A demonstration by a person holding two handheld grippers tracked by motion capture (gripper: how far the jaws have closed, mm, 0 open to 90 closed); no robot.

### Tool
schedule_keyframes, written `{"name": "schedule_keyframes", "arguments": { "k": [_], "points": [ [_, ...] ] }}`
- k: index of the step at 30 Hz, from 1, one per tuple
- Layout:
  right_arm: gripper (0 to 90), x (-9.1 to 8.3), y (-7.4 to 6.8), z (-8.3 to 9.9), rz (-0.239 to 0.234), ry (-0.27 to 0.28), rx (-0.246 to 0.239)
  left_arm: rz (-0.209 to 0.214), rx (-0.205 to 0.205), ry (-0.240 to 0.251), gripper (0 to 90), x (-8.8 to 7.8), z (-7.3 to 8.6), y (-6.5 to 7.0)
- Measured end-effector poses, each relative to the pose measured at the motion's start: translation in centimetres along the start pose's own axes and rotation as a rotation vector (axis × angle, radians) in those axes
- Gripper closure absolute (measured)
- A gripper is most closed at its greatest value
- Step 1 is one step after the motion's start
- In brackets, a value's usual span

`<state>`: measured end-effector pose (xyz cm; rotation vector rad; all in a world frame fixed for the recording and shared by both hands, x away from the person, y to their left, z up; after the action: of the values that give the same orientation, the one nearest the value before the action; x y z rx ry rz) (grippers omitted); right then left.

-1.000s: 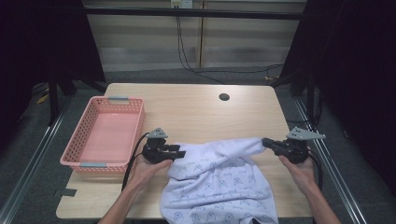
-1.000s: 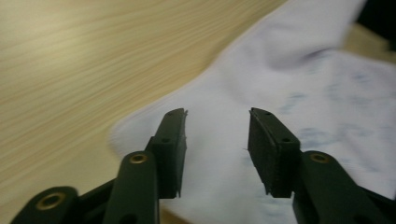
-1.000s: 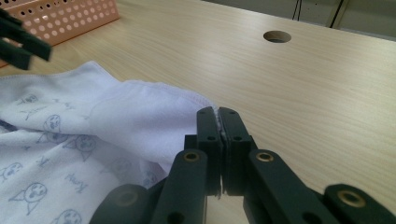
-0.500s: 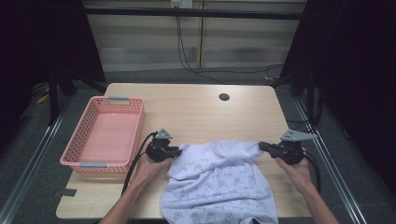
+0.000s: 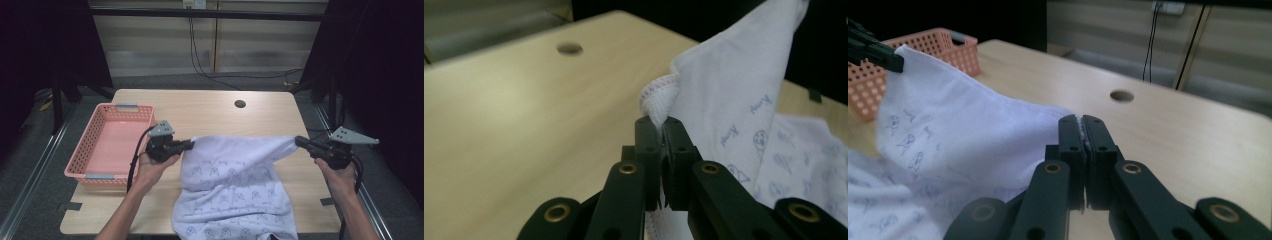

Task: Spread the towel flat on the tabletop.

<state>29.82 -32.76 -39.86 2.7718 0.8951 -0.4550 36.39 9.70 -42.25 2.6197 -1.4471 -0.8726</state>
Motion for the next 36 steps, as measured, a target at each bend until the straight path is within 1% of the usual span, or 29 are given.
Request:
{"name": "schedule_keyframes", "arguments": {
  "k": [1, 2, 3, 7, 10, 11, 12, 13, 14, 16, 17, 18, 19, 20, 21, 22, 23, 24, 25, 26, 27, 28, 29, 30, 31, 33, 34, 35, 36],
  "points": [
    [88.5, 0.0, 0.0, 0.0, 0.000, 0.000, 0.000, -0.008, 0.007, 0.019, 87.3, -0.4, -0.8, 0.0],
    [88.4, -0.2, 0.1, -0.6, 0.005, 0.015, -0.006, -0.016, 0.012, 0.041, 87.3, -0.8, -1.9, -0.2],
    [88.5, -0.4, 0.4, -1.5, 0.023, 0.027, -0.015, -0.016, 0.013, 0.063, 87.3, -1.2, -2.9, -0.3],
    [88.5, -0.7, 1.8, -5.1, 0.056, 0.076, -0.034, -0.042, 0.020, 0.141, 87.3, -2.4, -6.5, -0.8],
    [88.5, -0.1, 3.0, -7.5, 0.079, 0.091, -0.048, -0.058, 0.013, 0.184, 87.3, -2.9, -8.8, -1.7],
    [88.4, 0.4, 3.6, -8.3, 0.085, 0.094, -0.050, -0.064, 0.006, 0.186, 87.3, -2.9, -9.2, -2.0],
    [88.5, 1.5, 4.5, -9.3, 0.092, 0.093, -0.046, -0.095, 0.008, 0.186, 87.4, -2.8, -10.1, -2.8],
    [88.5, 1.5, 4.5, -9.3, 0.092, 0.093, -0.046, -0.095, 0.008, 0.186, 87.3, -2.8, -10.1, -2.8],
    [88.5, 2.2, 5.0, -9.7, 0.102, 0.090, -0.034, -0.104, 0.004, 0.187, 87.3, -2.6, -10.5, -3.3],
    [88.5, 4.0, 6.0, -10.3, 0.108, 0.067, -0.033, -0.124, -0.016, 0.182, 87.3, -2.0, -10.9, -4.5],
    [88.5, 5.3, 6.6, -10.6, 0.115, 0.053, -0.026, -0.129, -0.017, 0.176, 87.2, -1.6, -11.0, -5.0],
    [88.4, 6.2, 7.1, -10.6, 0.121, 0.045, -0.015, -0.139, -0.026, 0.165, 86.9, -1.1, -10.9, -5.7],
    [80.4, 8.7, 8.2, -9.7, 0.138, 0.024, 0.037, -0.168, -0.063, 0.124, 76.6, 0.4, -10.2, -7.2],
    [80.4, 8.7, 8.2, -9.7, 0.138, 0.024, 0.037, -0.168, -0.063, 0.124, 68.5, 0.4, -10.2, -7.2],
    [74.6, 10.0, 8.5, -8.8, 0.167, -0.016, 0.040, -0.187, -0.094, 0.102, 68.5, 1.3, -9.5, -8.0],
    [69.0, 11.3, 8.8, -7.4, 0.191, -0.066, 0.055, -0.187, -0.115, 0.088, 59.8, 1.8, -8.9, -8.4],
    [64.6, 12.1, 8.9, -6.3, 0.187, -0.093, 0.068, -0.188, -0.126, 0.082, 55.1, 2.1, -8.5, -8.6],
    [61.9, 12.7, 8.8, -4.5, 0.179, -0.104, 0.092, -0.178, -0.134, 0.072, 52.1, 2.4, -7.9, -8.6],
    [61.4, 12.8, 8.5, -3.9, 0.165, -0.110, 0.086, -0.167, -0.131, 0.057, 53.4, 2.9, -7.0, -8.4],
    [59.8, 12.7, 8.2, -3.2, 0.159, -0.114, 0.080, -0.167, -0.131, 0.057, 53.3, 2.9, -7.0, -8.4],
    [59.8, 12.7, 8.2, -3.2, 0.159, -0.114, 0.080, -0.161, -0.134, 0.049, 53.3, 3.0, -6.5, -8.3],
    [59.6, 12.5, 7.8, -2.7, 0.139, -0.116, 0.081, -0.156, -0.136, 0.037, 53.4, 3.1, -6.0, -8.0],
    [58.3, 11.8, 6.6, -1.9, 0.105, -0.120, 0.059, -0.142, -0.139, 0.038, 55.7, 3.1, -5.6, -7.7],
    [58.3, 11.8, 6.6, -1.9, 0.105, -0.120, 0.059, -0.129, -0.136, 0.036, 55.7, 3.0, -5.1, -7.2],
    [57.9, 11.3, 5.9, -1.5, 0.095, -0.128, 0.046, -0.105, -0.121, 0.018, 56.3, 3.0, -4.3, -6.4],
    [56.3, 9.8, 4.1, -0.6, 0.045, -0.124, 0.032, -0.091, -0.092, -0.017, 59.8, 2.8, -2.7, -5.0],
    [55.5, 8.5, 2.5, 0.3, 0.018, -0.138, 0.012, -0.057, -0.095, -0.020, 62.3, 2.4, -1.2, -3.7],
    [55.0, 7.8, 1.5, 0.9, -0.008, -0.143, 0.009, -0.057, -0.095, -0.020, 62.4, 2.4, -1.2, -3.7],
    [55.0, 7.1, 0.4, 1.5, -0.029, -0.150, 0.009, -0.031, -0.070, -0.084, 62.7, 2.3, 0.8, -2.2]
  ]
}}
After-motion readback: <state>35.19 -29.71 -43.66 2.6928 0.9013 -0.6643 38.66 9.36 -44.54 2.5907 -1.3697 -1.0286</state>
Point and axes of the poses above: each handheld gripper's, and its own axes: x roughly forward along the jaws, z roughly out of its underside, y roughly to its right, the point moved 4 cm from there along x, roughly forward along the jaws, and after that the axes turned 9 degrees about -x, right-handed, at the moved point
